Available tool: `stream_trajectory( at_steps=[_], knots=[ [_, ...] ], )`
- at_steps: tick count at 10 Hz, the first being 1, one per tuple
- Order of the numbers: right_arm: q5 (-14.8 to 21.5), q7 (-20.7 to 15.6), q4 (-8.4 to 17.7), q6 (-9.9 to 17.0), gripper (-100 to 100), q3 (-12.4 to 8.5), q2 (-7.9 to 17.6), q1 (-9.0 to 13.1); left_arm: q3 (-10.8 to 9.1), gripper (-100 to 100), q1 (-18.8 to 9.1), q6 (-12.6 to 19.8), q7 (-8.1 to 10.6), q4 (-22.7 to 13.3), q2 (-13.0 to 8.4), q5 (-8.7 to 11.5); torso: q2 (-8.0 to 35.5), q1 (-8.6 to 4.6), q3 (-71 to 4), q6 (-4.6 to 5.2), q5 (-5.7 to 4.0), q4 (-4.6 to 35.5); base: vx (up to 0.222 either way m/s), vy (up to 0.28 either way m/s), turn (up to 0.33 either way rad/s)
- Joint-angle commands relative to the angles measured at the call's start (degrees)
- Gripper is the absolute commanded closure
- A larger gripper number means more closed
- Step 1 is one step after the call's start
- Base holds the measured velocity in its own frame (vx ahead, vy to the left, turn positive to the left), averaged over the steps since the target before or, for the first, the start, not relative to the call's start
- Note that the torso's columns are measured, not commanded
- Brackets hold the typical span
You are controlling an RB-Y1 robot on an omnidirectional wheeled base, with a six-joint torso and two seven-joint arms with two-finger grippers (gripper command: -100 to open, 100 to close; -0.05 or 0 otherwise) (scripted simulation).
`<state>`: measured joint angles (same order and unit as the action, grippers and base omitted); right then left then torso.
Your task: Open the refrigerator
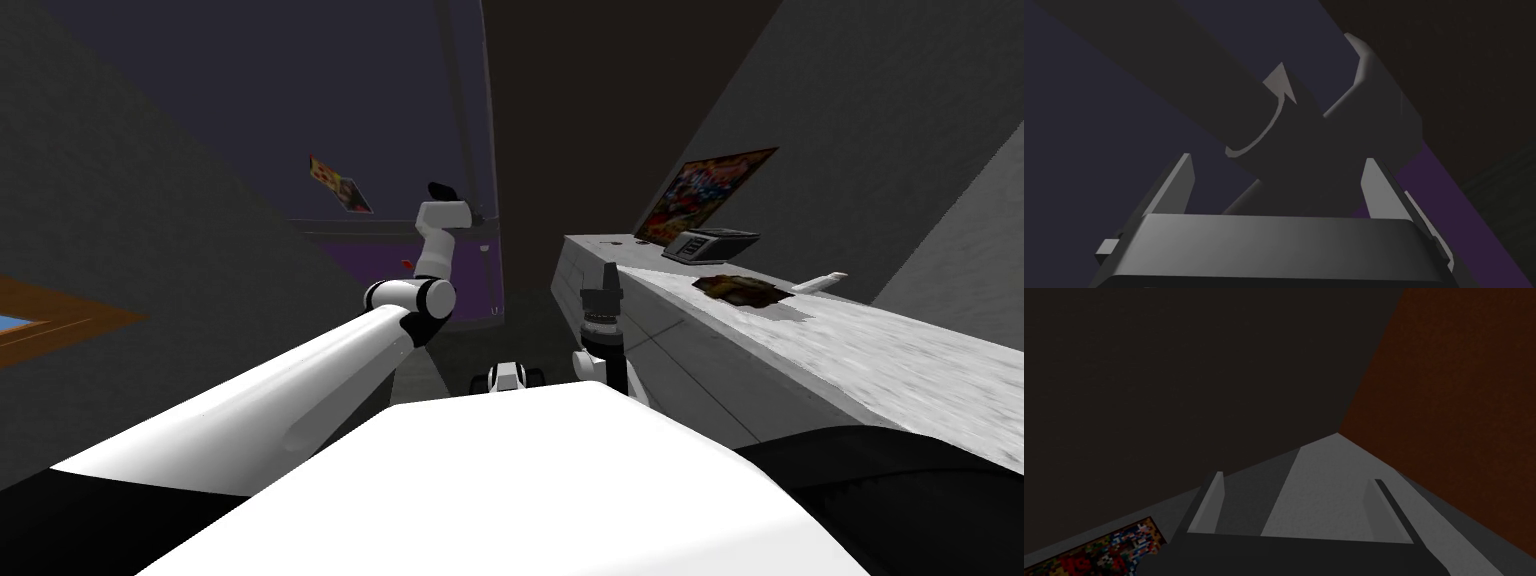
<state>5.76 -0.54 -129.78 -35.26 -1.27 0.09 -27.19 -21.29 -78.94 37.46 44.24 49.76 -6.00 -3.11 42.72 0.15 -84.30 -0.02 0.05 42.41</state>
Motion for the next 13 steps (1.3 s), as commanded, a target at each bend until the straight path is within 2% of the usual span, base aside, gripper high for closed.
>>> stream_trajectory(
  at_steps=[1, 2, 4, 5, 7, 9, 10, 11, 13],
  knots=[
    [0.0, 0.0, 0.0, 0.0, 0, 0.0, 0.0, 0.0, -0.03, -100, -0.3, 0.2, 0.06, -0.1, -0.1, -0.2, -0.3, -0.06, -0.1, 0.01, -0.02, 0.0, 0.078, -0.014, -0.004],
    [0.0, 0.0, 0.0, 0.0, 0, 0.0, 0.0, 0.0, -0.03, 100, -0.3, 0.2, 0.08, -0.1, -0.1, -0.2, -0.3, -0.08, -0.2, 0.01, -0.02, -0.1, 0.007, -0.004, -0.014],
    [0.0, 0.0, 0.0, 0.0, 0, 0.0, 0.0, 0.0, 3.92, 100, -0.1, 1.4, 1.06, 1.8, 1.6, 2.9, 0.1, 0.39, 0.1, 0.05, 0.07, 0.0, -0.163, 0.206, 0.019],
    [0.0, 0.0, 0.0, 0.0, 0, 0.0, 0.0, 0.0, 4.09, 100, -0.1, 1.4, 1.06, 1.8, 1.6, 2.9, 0.3, 0.28, 0.2, 0.06, 0.11, 0.0, -0.205, 0.22, -0.037],
    [0.0, 0.0, 0.0, 0.0, 0, 0.0, 0.0, 0.0, 7.99, 100, 0.0, 2.4, 2.04, 3.9, 3.3, 6.0, -0.1, 0.22, -0.1, -0.18, 0.09, 0.1, -0.251, 0.3, 0.016],
    [0.0, 0.0, 0.0, 0.0, 0, 0.0, 0.0, 0.0, 8.17, 100, 0.0, 2.4, 2.04, 3.9, 3.3, 6.0, -0.5, 0.19, -0.3, -0.41, 0.15, 0.2, -0.115, 0.181, -0.037],
    [0.0, 0.0, 0.0, 0.0, 0, 0.0, 0.0, 0.0, 10.2, 100, 0.1, 2.9, 2.54, 4.9, 4.1, 7.6, -0.7, -0.01, -0.4, -0.53, 0.12, 0.2, -0.1, 0.149, 0.062],
    [0.0, 0.0, 0.0, 0.0, 0, 0.0, 0.0, 0.0, 10.2, 100, 0.1, 2.9, 2.54, 4.9, 4.1, 7.6, -0.4, 0.37, -0.3, -0.46, 0.19, 0.3, -0.091, 0.136, -0.007],
    [0.0, 0.0, 0.0, 0.0, 0, 0.0, 0.0, 0.0, 14.24, 100, 0.2, 4.0, 3.52, 6.9, 5.7, 10.7, -0.1, 0.73, -0.1, -0.4, 0.29, 0.2, -0.151, 0.26, 0.024]
  ],
)
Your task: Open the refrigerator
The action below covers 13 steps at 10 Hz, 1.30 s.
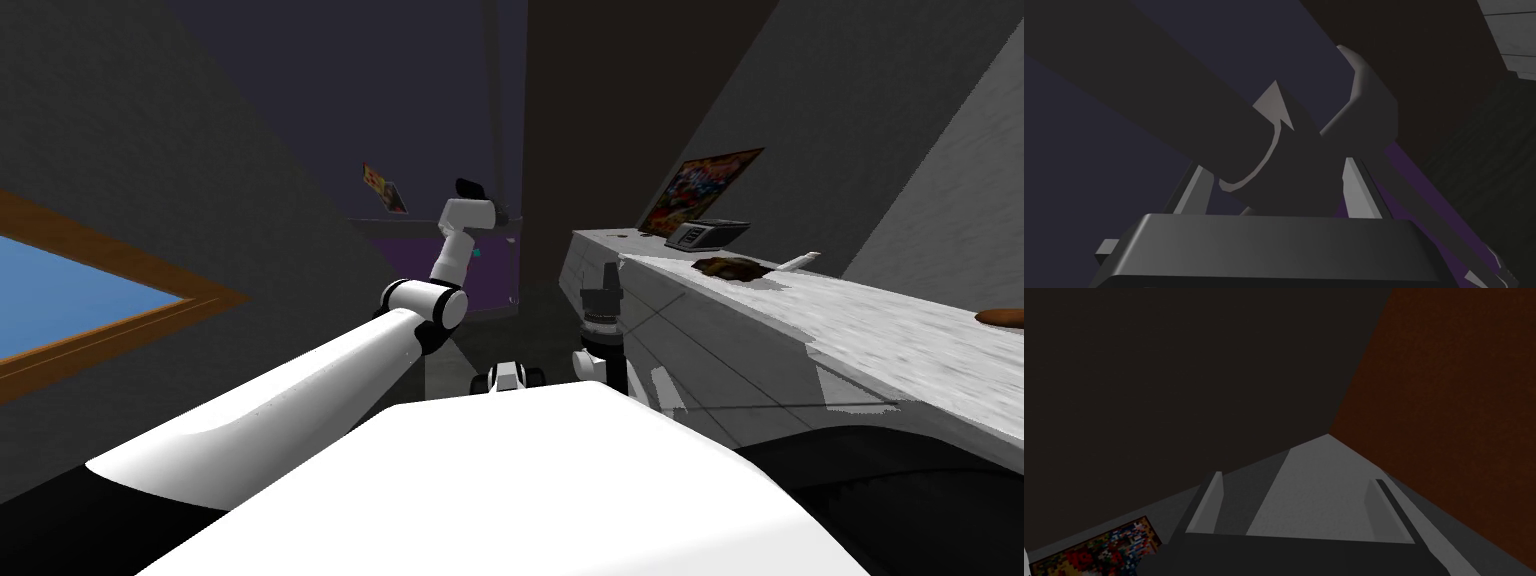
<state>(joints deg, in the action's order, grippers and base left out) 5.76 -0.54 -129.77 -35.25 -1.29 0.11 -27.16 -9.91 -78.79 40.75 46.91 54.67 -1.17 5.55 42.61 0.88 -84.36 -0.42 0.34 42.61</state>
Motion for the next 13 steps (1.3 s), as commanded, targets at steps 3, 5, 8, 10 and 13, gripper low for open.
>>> stream_trajectory(
  at_steps=[3, 5, 8, 10, 13],
  knots=[
    [0.0, 0.0, 0.0, 0.0, 0, 0.0, 0.0, 0.0, 4.94, 100, 0.1, 1.2, 1.35, 3.1, 1.6, 3.6, -0.3, -0.6, -0.2, -0.08, -0.1, 0.1, -0.152, 0.167, 0.011],
    [0.0, 0.0, 0.0, 0.0, 0, 0.0, 0.0, 0.0, 6.98, 100, 0.2, 1.8, 1.84, 4.1, 2.5, 5.1, 0.0, -0.12, 0.0, 0.18, -0.04, 0.0, -0.179, 0.28, -0.003],
    [0.0, 0.0, 0.0, 0.0, 0, 0.0, 0.0, 0.0, 9.24, 100, 0.9, 2.6, 1.67, 4.9, 3.6, 7.5, -0.3, -1.0, -0.2, 0.18, -0.24, 0.0, -0.132, 0.191, -0.03],
    [0.0, 0.0, 0.0, 0.0, 0, 0.0, 0.0, 0.0, 9.93, 100, 0.9, 2.6, 1.23, 5.3, 3.6, 8.9, -0.3, -0.69, -0.2, 0.33, -0.24, -0.2, -0.104, 0.239, -0.108],
    [0.0, 0.0, 0.0, 0.0, 0, 0.0, 0.0, 0.0, 11.3, 100, 0.9, 2.7, 0.35, 6.0, 3.7, 11.9, -0.3, -0.45, -0.2, 0.22, -0.16, -0.2, -0.129, 0.271, -0.114]
  ],
)
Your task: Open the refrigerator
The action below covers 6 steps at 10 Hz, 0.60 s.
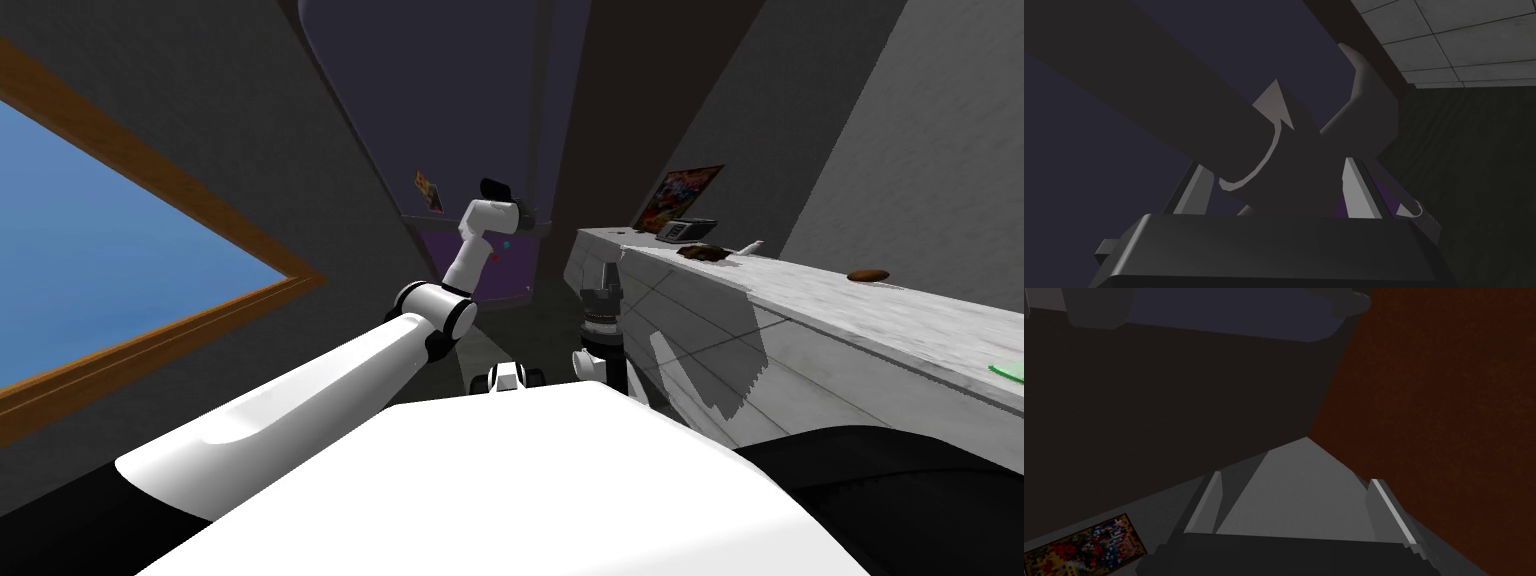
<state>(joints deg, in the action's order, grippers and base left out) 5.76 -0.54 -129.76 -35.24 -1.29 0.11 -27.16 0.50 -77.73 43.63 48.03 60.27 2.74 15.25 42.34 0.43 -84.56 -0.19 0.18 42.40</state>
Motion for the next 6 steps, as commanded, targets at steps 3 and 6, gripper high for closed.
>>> stream_trajectory(
  at_steps=[3, 6],
  knots=[
    [0.0, 0.0, 0.0, 0.0, 0, 0.0, 0.0, 0.0, 1.57, 100, -0.2, -0.2, -1.21, 0.8, -0.2, 3.6, -0.1, 0.03, -0.1, -0.11, 0.07, 0.1, -0.131, 0.27, -0.085],
    [0.0, 0.0, 0.0, 0.0, 0, 0.0, 0.0, 0.0, 2.95, 100, -0.2, -0.2, -2.09, 1.6, -0.1, 6.6, -0.1, 0.09, -0.1, -0.19, 0.13, 0.1, -0.135, 0.239, -0.083]
  ],
)
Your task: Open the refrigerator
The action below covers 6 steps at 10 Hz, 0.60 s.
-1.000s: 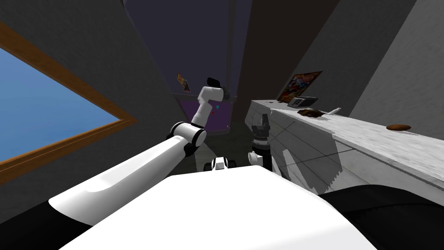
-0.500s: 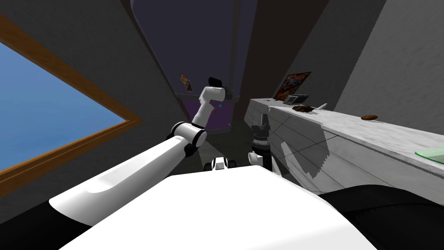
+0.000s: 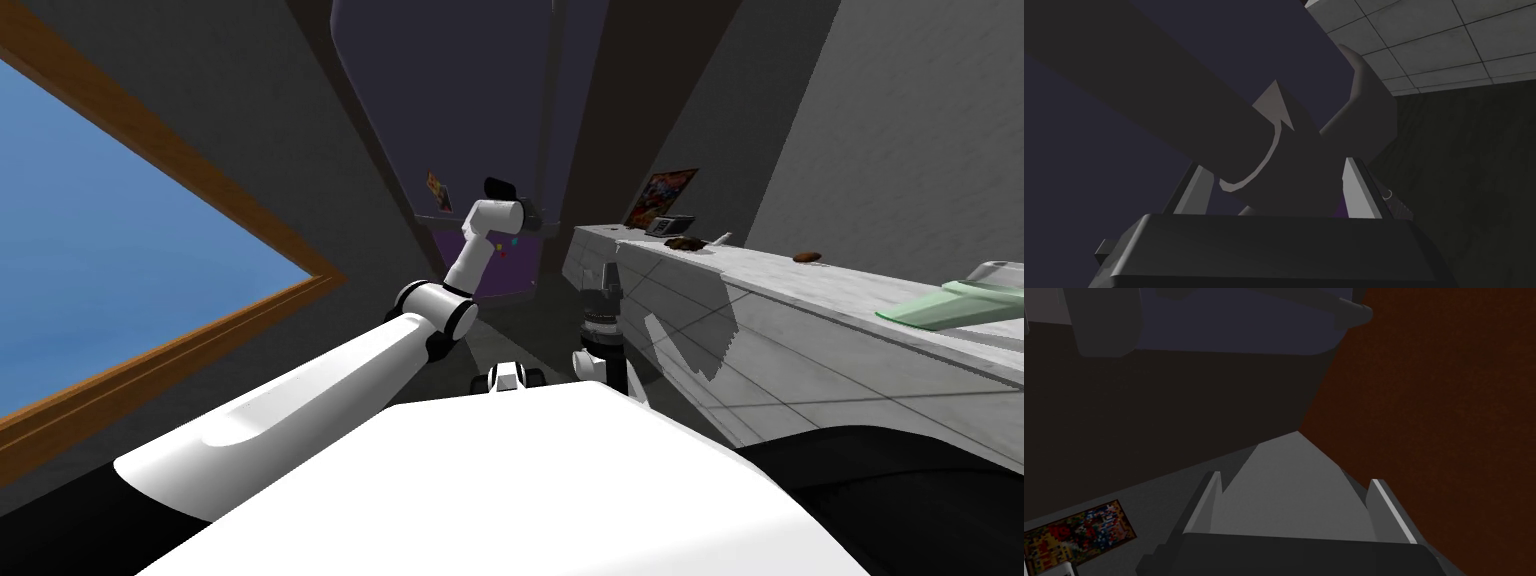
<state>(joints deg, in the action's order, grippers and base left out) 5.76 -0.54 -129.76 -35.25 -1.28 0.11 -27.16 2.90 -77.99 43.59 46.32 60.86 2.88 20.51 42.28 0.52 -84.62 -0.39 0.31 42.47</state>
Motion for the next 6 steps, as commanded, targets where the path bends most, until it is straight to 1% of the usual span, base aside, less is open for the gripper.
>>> stream_trajectory(
  at_steps=[1, 2, 3, 4, 5, 6],
  knots=[
    [0.0, 0.0, 0.0, 0.0, 0, 0.0, 0.0, 0.0, 0.55, 100, 0.1, -0.1, -0.38, 1.0, -0.3, 1.3, 0.1, 0.03, 0.1, 0.11, -0.03, 0.0, -0.111, 0.207, -0.063],
    [0.0, 0.0, 0.0, 0.0, 0, 0.0, 0.0, 0.0, 1.24, 100, 0.0, -0.1, -0.82, 1.3, -0.3, 2.8, 0.0, -0.15, 0.0, 0.06, -0.04, 0.0, -0.123, 0.251, -0.086],
    [0.0, 0.0, 0.0, 0.0, 0, 0.0, 0.0, 0.0, 1.92, 100, 0.0, -0.1, -1.26, 1.7, -0.2, 4.3, 0.1, -0.01, 0.0, 0.16, -0.05, 0.0, -0.176, 0.277, -0.137],
    [0.0, 0.0, 0.0, 0.0, 0, 0.0, 0.0, 0.0, 1.92, 100, 0.0, -0.1, -1.26, 1.7, -0.2, 4.3, 0.3, -0.13, 0.2, 0.31, -0.11, 0.0, -0.129, 0.269, -0.077],
    [0.0, 0.0, 0.0, 0.0, 0, 0.0, 0.0, 0.0, 2.61, 100, 0.0, -0.1, -1.7, 2.1, -0.2, 5.7, 0.2, -0.27, 0.1, 0.25, -0.13, 0.1, -0.133, 0.254, -0.111],
    [0.0, 0.0, 0.0, 0.0, 0, 0.0, 0.0, 0.0, 2.61, 100, 0.0, -0.1, -1.7, 2.1, -0.2, 5.7, 0.2, -0.38, 0.1, 0.33, -0.17, 0.1, -0.148, 0.258, -0.051]
  ],
)
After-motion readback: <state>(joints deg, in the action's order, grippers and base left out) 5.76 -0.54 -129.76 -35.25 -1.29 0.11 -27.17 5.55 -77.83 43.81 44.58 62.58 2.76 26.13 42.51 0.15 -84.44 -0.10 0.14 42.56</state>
